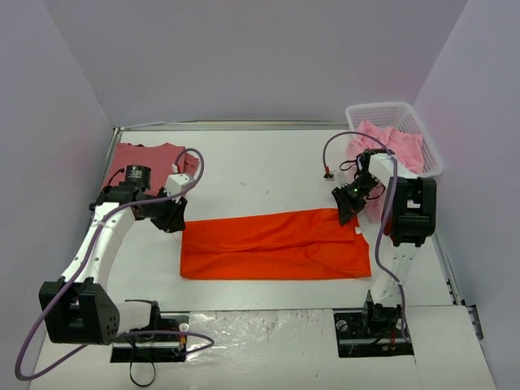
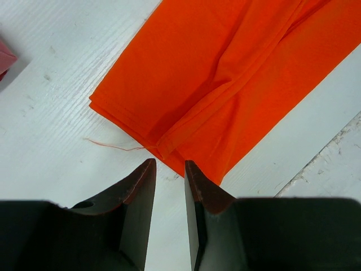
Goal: Fold and stack the t-shirts
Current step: Fold the other side of the tshirt into a rectangle
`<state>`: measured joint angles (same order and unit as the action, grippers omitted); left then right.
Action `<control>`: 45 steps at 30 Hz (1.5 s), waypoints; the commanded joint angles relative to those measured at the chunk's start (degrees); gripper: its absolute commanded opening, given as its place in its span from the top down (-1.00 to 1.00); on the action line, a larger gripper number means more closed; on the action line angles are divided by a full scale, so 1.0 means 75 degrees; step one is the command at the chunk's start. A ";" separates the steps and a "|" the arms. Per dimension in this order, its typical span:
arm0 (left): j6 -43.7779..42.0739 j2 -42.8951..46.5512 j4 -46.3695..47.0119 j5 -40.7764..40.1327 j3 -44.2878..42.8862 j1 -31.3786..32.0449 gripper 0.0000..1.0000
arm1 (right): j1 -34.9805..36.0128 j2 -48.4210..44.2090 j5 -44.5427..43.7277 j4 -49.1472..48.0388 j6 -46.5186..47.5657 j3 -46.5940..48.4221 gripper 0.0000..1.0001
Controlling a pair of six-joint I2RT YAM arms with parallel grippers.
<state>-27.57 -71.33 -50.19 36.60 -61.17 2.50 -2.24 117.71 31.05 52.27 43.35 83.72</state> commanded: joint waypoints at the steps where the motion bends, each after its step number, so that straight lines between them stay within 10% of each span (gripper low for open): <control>1: 0.0079 0.0124 0.0095 0.0112 -0.0036 -0.0064 0.48 | -0.0053 -0.0436 0.0080 0.0378 0.0044 -0.0089 0.88; 38: 0.0090 0.0358 0.0142 0.0042 0.0034 -0.0064 0.47 | 0.0472 -0.3003 -0.0472 0.1796 0.1380 -0.2654 1.00; 45: 0.0067 0.0311 0.0154 0.0042 0.0058 -0.0064 0.47 | 0.0650 -0.2687 -0.0753 0.1550 0.1228 -0.3077 0.78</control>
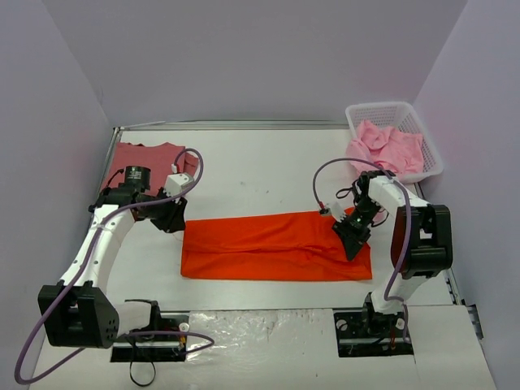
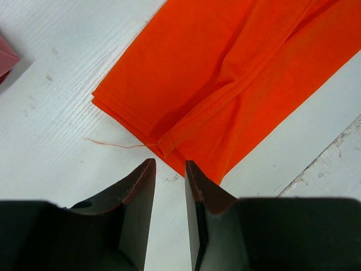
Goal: Fold and stack the t-shirts
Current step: Fold the other side of the tshirt into a rectangle
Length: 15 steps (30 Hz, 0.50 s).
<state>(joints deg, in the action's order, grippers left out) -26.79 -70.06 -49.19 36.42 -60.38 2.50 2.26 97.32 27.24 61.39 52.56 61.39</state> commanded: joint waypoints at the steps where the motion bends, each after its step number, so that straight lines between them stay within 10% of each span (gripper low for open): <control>1: -0.0050 0.0119 0.0019 0.0065 -0.0047 -0.0064 0.46 | 0.0062 0.0113 -0.0258 0.0323 -0.0046 -0.0099 0.78; 15: -0.0073 0.0142 0.0019 0.0065 -0.0035 -0.0052 0.46 | 0.0401 0.0524 -0.0890 0.0030 -0.0562 -0.0040 0.53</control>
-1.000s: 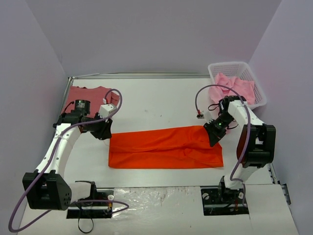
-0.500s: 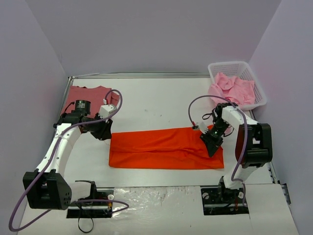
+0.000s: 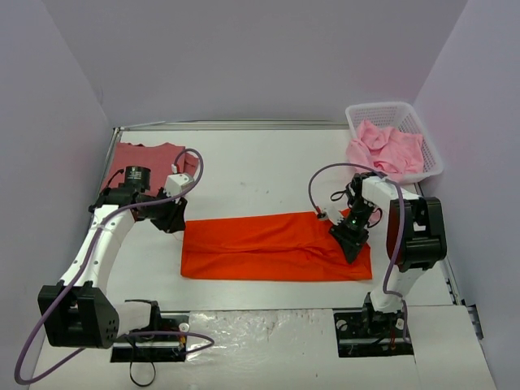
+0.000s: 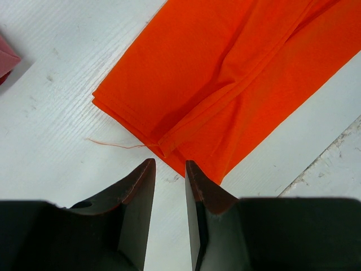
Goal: Fold and stack the t-shirts
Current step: Fold the other side of the tshirt into a rectangle
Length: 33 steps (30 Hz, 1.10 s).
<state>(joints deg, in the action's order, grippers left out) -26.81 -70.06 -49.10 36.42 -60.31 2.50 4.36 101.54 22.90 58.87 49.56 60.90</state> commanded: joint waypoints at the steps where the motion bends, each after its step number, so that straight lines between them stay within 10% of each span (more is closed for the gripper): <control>1: -0.0070 0.0142 0.0008 0.0054 -0.0044 -0.0052 0.46 | 0.0157 -0.0038 -0.0357 0.0354 -0.0209 0.0036 0.53; 13: -0.0070 0.0283 0.0019 0.0065 -0.0021 -0.0052 0.46 | 0.0555 -0.1080 -0.0148 0.1162 -0.0514 0.1042 0.15; 23: 0.0047 0.0283 0.0207 0.0019 0.0026 -0.0052 0.46 | 0.0813 -0.2332 -0.0624 -0.0800 -0.2521 0.2661 -1.00; 26: 0.0117 0.0318 0.0277 -0.0040 0.0050 -0.0052 0.45 | 0.0813 -0.3329 -0.2136 -0.4334 -0.3314 0.1656 -1.00; 30: 0.0176 0.0447 0.0348 -0.0099 0.0085 -0.0052 0.45 | 0.0825 -0.3380 -0.1485 -0.5179 -0.3866 0.0960 -1.00; 33: 0.0188 0.0447 0.0394 -0.0134 0.0132 -0.0052 0.44 | 0.0848 -0.2454 -0.1631 -0.4721 -0.3807 0.1323 0.38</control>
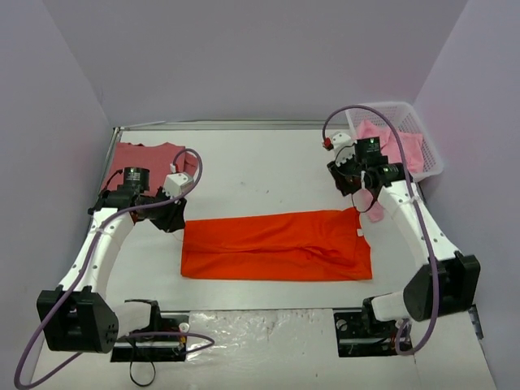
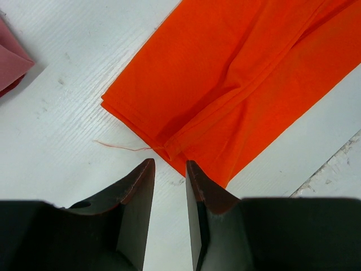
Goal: Fold and stack the t-shirts
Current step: Fold the other side of the tshirt into a rectangle
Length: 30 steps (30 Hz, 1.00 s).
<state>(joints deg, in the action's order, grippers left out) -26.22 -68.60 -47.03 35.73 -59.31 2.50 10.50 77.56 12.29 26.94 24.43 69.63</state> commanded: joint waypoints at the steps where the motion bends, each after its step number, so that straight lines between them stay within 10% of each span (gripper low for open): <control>1: 0.0097 0.0252 0.0129 -0.0041 -0.0002 -0.0052 0.44 | 0.0029 0.1000 -0.0453 -0.0451 -0.0491 0.0174 0.99; 30: 0.0121 0.0193 0.0130 -0.0006 -0.0002 -0.0053 0.38 | -0.0135 0.2269 -0.0914 -0.0744 -0.0409 -0.0634 1.00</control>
<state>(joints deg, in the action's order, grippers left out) -25.85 -68.36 -46.37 35.55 -59.22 2.50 10.09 98.28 4.69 20.29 22.02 65.95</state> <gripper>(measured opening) 0.308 0.002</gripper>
